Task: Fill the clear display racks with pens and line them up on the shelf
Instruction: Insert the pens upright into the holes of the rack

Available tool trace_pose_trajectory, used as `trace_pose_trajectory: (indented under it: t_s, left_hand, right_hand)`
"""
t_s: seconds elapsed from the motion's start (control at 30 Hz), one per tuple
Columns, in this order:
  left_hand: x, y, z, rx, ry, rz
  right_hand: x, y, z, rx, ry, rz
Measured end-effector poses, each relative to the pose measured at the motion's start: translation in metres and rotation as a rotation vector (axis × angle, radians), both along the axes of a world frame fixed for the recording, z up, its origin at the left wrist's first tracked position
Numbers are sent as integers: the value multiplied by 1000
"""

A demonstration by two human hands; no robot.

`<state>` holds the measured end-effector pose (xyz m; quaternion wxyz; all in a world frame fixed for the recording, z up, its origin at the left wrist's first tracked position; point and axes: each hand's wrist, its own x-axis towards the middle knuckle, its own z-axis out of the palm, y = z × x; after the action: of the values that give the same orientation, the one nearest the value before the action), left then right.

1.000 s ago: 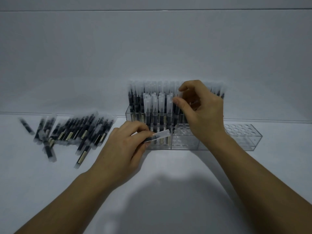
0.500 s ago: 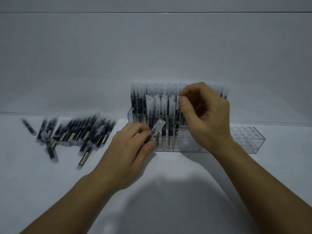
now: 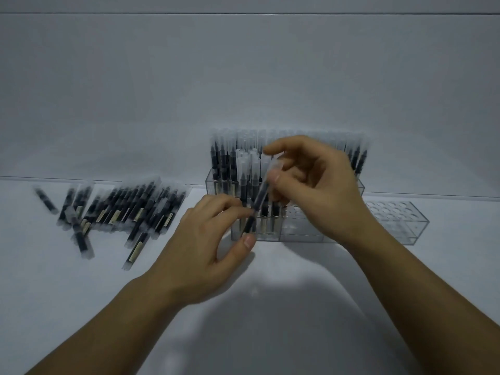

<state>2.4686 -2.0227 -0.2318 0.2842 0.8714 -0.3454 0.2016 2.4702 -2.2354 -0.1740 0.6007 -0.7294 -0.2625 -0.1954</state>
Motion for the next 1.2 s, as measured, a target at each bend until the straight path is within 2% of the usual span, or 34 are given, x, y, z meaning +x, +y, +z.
trace_pose_trajectory:
  t_s: [0.23, 0.4, 0.6, 0.83, 1.07, 1.2]
  left_hand:
    - [-3, -3, 1, 140, -55, 70]
    - [-2, -5, 1, 113, -110, 145]
    - [0, -2, 0, 73, -114, 160]
    - [0, -3, 0, 54, -110, 151]
    - [-2, -3, 1, 68, -97, 149]
    - [-2, -3, 1, 75, -93, 154]
  right_hand:
    - [8, -27, 15, 323, 101, -87]
    - [9, -39, 16, 362, 157, -154]
    - [13, -41, 12, 352, 89, -340]
    - [21, -32, 7, 237, 13, -417]
    - [28, -17, -3, -73, -59, -473]
    - [31, -16, -8, -130, -33, -508]
